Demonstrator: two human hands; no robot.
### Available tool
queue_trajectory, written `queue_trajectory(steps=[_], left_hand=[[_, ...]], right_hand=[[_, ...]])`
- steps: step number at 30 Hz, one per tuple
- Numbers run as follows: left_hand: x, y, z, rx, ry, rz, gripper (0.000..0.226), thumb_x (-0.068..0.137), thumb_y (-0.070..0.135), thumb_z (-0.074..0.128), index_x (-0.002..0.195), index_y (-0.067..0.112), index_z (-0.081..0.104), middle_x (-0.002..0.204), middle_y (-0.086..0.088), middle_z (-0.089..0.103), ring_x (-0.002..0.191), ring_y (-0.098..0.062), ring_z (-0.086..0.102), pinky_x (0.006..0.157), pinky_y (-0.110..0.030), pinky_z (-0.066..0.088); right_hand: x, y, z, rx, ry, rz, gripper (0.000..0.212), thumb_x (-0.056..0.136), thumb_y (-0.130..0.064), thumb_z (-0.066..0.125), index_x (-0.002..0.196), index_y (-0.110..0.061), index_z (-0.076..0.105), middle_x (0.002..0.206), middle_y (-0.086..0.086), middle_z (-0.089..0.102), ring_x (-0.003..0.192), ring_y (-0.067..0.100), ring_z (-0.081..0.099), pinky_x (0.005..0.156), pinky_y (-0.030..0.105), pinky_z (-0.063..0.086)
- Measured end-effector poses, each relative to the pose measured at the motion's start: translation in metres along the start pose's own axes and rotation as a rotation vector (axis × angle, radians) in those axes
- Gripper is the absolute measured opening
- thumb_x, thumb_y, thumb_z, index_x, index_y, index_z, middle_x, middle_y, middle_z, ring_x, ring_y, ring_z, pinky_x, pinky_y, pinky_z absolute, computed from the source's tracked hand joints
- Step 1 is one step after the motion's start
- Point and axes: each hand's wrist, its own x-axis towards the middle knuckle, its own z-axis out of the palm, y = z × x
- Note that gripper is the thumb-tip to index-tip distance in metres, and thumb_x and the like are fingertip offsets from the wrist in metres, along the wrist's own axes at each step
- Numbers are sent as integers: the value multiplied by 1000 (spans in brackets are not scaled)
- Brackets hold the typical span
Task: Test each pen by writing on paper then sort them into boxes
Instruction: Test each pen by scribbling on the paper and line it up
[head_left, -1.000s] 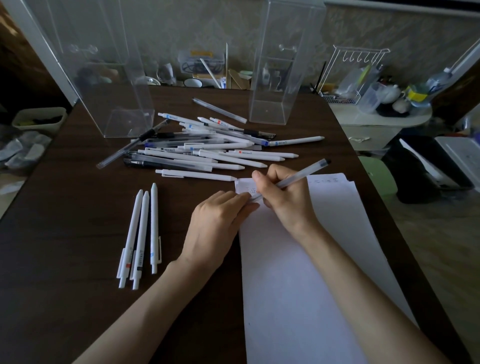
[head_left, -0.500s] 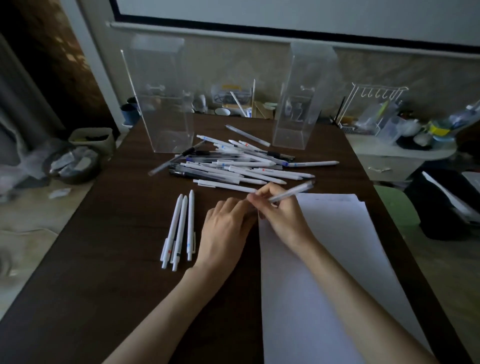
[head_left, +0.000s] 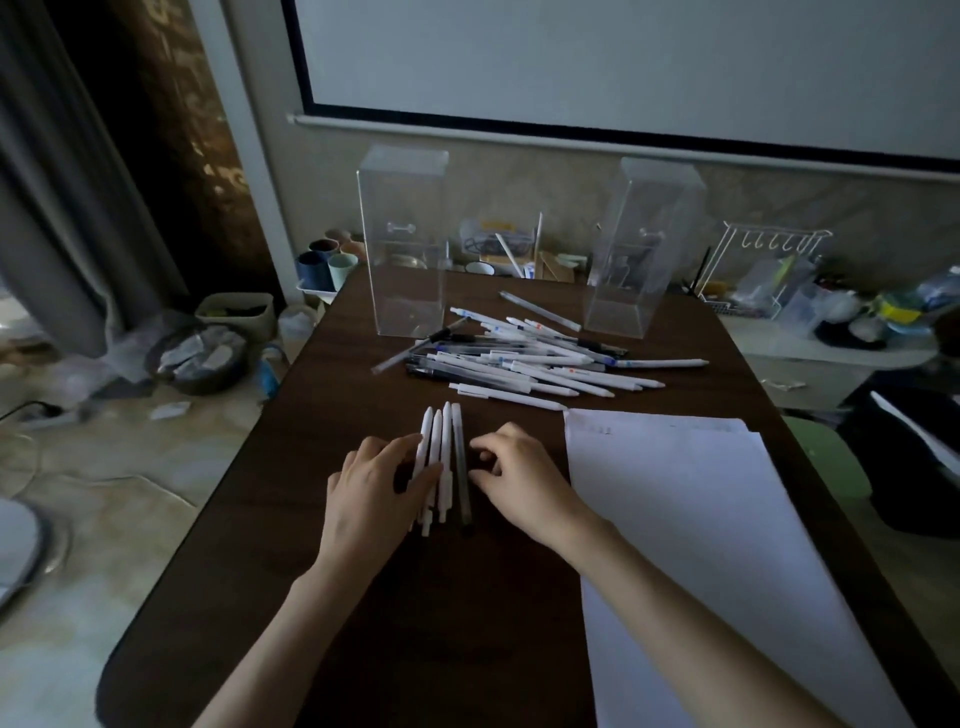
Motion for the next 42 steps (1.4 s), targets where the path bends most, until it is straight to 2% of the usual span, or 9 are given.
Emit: queue_trajectory(steps=[12,16,21,27,30,32,34,38,42], left_hand=[[16,-29,-25,90,-28,-104,50,89,49,52,134,29,46,130,-3,46,119,-23,39,94,-36,34],[5,-18,-16,154,11,133,50,90,46,51,136,29,43,139,-1,40,124,-19,40,100,-35,34],[-7,-12,9,314,13,256,51,89,54,37,126,25,58,137,-5,50,125,-21,48,97,-40,42],[1,-25,8,317,101,235,39,91,34,42,118,17,65,129,-8,57,121,-26,53,88,-41,49],[4,-33,5,296,115,213,31,90,24,58,120,15,64,131,-9,55,124,-27,49,91,-42,45],[7,-34,3,289,102,205,34,90,26,57,123,16,61,136,-8,51,130,-26,43,97,-42,41],[9,-28,3,282,98,224,37,91,29,55,126,17,58,141,-7,45,135,-25,35,104,-43,33],[11,9,17,197,81,385,37,91,29,56,126,19,56,141,-5,45,136,-24,31,107,-41,28],[17,58,47,109,34,521,31,89,23,59,120,19,60,134,-6,51,132,-25,38,104,-40,32]], right_hand=[[30,-30,18,-79,28,-12,34,91,-9,56,126,-9,58,122,9,52,113,23,52,98,29,40],[42,18,-20,-380,259,92,28,94,-12,52,122,-12,59,117,4,55,113,22,47,93,31,41],[53,51,-37,-560,180,103,24,96,-17,50,120,-14,52,120,4,58,113,24,49,91,34,40],[56,49,-29,-742,165,-137,64,86,10,49,143,-12,32,128,8,51,118,27,47,100,36,35],[47,46,-35,-752,238,-209,62,77,15,57,134,-10,49,111,10,59,102,30,54,87,37,43],[37,51,-43,-701,346,-241,50,64,17,70,108,-9,68,87,7,62,82,28,59,68,33,48],[25,59,-53,-625,436,-256,39,62,12,77,94,-9,69,81,5,62,75,25,59,61,30,48],[-8,67,-69,-221,556,-136,19,83,-4,68,100,-6,59,88,2,60,77,16,60,62,16,44],[-32,75,-78,251,628,50,30,86,-6,62,107,-19,45,83,-6,54,78,8,55,66,9,44]])
